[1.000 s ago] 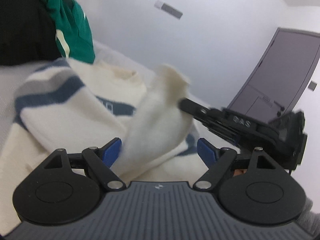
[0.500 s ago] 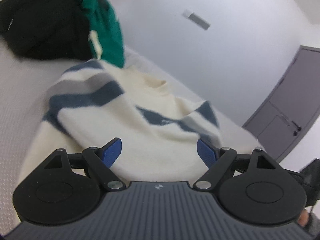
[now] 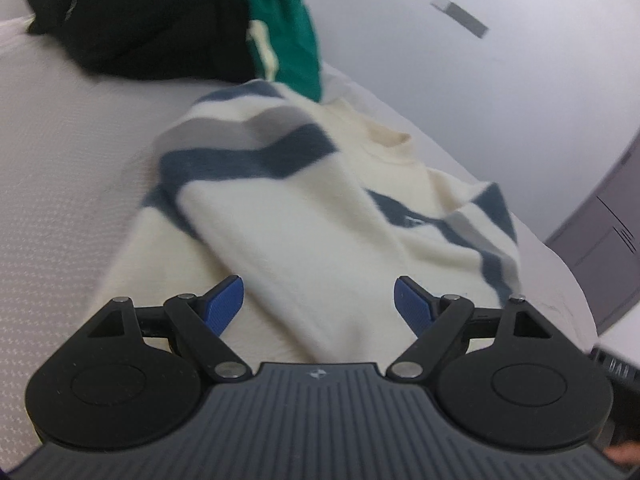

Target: Fold large clothes

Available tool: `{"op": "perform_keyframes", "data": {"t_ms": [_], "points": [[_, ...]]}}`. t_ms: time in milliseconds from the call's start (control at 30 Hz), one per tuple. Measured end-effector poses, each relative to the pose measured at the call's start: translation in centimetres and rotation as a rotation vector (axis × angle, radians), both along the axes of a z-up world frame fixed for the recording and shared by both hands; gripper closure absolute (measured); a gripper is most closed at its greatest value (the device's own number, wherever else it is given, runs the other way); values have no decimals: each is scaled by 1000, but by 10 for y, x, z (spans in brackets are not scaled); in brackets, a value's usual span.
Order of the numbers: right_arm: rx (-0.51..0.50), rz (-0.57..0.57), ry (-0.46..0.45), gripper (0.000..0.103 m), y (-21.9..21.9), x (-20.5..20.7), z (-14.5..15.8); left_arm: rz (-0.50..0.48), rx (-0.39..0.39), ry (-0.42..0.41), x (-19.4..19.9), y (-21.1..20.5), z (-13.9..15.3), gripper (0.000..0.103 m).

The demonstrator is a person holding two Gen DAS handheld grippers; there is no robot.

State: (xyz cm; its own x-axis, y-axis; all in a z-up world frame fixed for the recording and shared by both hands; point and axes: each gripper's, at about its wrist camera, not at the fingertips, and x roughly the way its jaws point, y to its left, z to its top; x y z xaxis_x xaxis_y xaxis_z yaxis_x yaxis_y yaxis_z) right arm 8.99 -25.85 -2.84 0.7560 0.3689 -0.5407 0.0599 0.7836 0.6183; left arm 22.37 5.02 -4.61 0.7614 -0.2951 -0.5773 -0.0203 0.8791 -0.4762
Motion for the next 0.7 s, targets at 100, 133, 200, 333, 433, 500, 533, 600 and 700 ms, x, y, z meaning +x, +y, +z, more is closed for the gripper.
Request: {"op": "perform_keyframes", "data": {"t_ms": [100,133,200,333,433,500,533,600,700], "points": [[-153,43,42,42,20,5,-4,41,15,19,5,5,-4,17],[-233,60,59,42,29,7,-6,49,21,22,6,6,-4,17],[-286,89,75,40,38,9,-12,57,28,29,8,7,-6,17],[-313,165,65,41,55,13,-18,70,42,51,12,6,-10,17],[-393,229,51,49,72,13,-18,70,61,56,13,4,-11,17],[-417,241,45,70,76,14,-17,69,70,58,13,3,-12,17],[-431,238,40,74,76,13,-15,70,70,57,13,3,-12,17],[-450,233,13,91,73,10,-9,70,68,58,13,4,-12,17],[-423,214,-50,93,67,5,8,76,55,60,13,6,-11,17]]}}
